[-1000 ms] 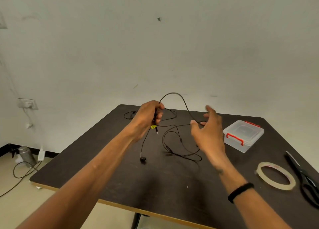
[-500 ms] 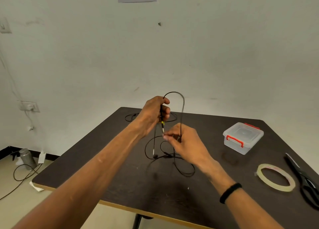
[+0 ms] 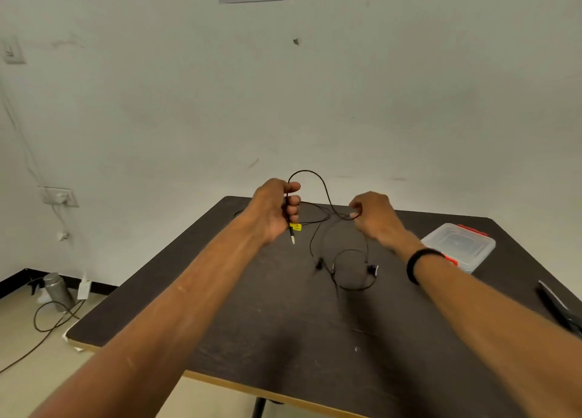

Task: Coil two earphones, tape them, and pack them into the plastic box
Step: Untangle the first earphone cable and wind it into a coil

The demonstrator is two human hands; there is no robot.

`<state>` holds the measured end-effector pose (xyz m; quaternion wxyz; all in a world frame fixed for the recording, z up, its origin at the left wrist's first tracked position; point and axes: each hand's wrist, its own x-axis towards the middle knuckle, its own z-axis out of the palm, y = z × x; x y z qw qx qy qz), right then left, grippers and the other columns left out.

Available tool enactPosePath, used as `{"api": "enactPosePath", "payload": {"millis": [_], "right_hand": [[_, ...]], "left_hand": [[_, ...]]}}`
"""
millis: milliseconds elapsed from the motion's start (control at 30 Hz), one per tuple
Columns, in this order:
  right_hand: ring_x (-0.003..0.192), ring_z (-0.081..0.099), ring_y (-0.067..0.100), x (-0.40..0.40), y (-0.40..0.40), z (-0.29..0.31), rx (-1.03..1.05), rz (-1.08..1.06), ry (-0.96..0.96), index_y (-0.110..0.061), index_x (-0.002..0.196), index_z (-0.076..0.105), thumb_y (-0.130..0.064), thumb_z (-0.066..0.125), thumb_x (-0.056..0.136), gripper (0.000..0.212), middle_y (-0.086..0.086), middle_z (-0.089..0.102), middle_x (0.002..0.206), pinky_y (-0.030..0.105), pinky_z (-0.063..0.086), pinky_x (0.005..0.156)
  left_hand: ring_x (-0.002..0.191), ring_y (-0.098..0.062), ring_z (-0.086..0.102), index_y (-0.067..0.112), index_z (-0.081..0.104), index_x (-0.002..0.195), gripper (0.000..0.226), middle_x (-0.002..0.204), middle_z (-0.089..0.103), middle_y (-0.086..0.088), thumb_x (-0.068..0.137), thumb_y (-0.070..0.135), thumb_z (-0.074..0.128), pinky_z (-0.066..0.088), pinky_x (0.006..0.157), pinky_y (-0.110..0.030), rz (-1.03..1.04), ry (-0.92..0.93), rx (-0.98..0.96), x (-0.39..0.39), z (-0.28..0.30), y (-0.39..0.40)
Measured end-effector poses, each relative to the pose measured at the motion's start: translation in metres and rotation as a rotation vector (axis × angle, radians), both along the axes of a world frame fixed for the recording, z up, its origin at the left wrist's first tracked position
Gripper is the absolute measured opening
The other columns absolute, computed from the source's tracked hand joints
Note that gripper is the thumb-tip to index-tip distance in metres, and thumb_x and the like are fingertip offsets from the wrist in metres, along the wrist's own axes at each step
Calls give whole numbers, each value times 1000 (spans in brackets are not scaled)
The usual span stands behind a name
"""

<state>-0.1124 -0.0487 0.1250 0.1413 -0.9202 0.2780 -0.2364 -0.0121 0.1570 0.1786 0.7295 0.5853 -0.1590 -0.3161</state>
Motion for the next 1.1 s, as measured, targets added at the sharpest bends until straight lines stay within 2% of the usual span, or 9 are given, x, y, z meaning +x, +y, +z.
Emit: {"api": "enactPosePath", "payload": {"millis": [100, 167, 333, 433, 567, 700, 767, 900, 1100], "right_hand": [[132, 57, 28, 4, -6, 19, 86, 101, 232, -22, 159, 41, -1, 72, 88, 80, 8, 44, 161, 31, 48, 97], [128, 57, 27, 2, -4, 22, 89, 106, 276, -29, 162, 31, 2, 68, 87, 90, 6, 38, 164, 29, 48, 85], [87, 76, 19, -24, 25, 12, 432, 99, -319, -16, 112, 71, -26, 63, 103, 16, 7, 78, 107, 34, 63, 80], [91, 79, 21, -34, 44, 4, 651, 274, -316, -10, 107, 74, -34, 62, 105, 27, 7, 81, 96, 38, 65, 87], [91, 80, 19, -28, 48, -23, 610, 395, -271, -11, 109, 75, -28, 70, 100, 19, 5, 82, 96, 45, 63, 92], [83, 78, 32, -20, 37, -44, 611, 385, -396, -9, 100, 77, -21, 77, 96, 13, 11, 80, 89, 53, 63, 87], [81, 76, 29, -17, 30, -50, 689, 388, -445, -8, 100, 78, -19, 72, 99, 13, 14, 79, 89, 51, 63, 87], [90, 74, 29, -18, 19, -57, 1000, 426, -486, 1, 116, 72, -15, 56, 108, 24, 17, 77, 96, 48, 60, 92], [57, 44, 18, -27, 13, -53, 1478, 572, -488, -9, 86, 60, -19, 42, 104, 27, 6, 47, 65, 33, 46, 58]], "left_hand": [[53, -16, 41, 9, 58, 101, 25, 68, 48, -4, 101, 4, 33, 33, 56, -28, -8, 227, -76, 0, -7, 0], [58, -18, 53, 7, 64, 99, 27, 71, 58, -7, 101, 3, 37, 42, 58, -28, 0, 306, -102, 2, -15, -2], [93, -23, 72, 6, 72, 102, 19, 92, 73, -10, 104, 6, 53, 56, 98, -37, -46, 212, -80, -2, -33, -14], [106, -22, 68, 11, 75, 98, 18, 102, 71, -7, 102, 10, 58, 48, 111, -38, -64, 63, -20, -11, -43, -31], [76, -19, 62, 9, 79, 95, 13, 92, 73, -9, 94, 9, 66, 55, 79, -36, -107, -4, -1, -17, -56, -53], [80, -30, 55, 5, 79, 92, 12, 75, 70, -8, 91, 11, 69, 48, 61, -35, -126, -17, 4, -19, -71, -71], [71, -23, 57, 8, 75, 83, 14, 65, 66, -4, 93, 15, 68, 50, 64, -34, -63, -148, 18, -15, -78, -79], [103, -1, 67, 28, 67, 128, 37, 118, 72, 10, 99, 12, 53, 51, 84, -12, 140, -755, 95, 5, -88, -86], [92, -13, 72, 25, 79, 110, 29, 104, 78, 4, 105, 22, 50, 55, 80, -24, -129, -930, 5, 3, -99, -104]]}}
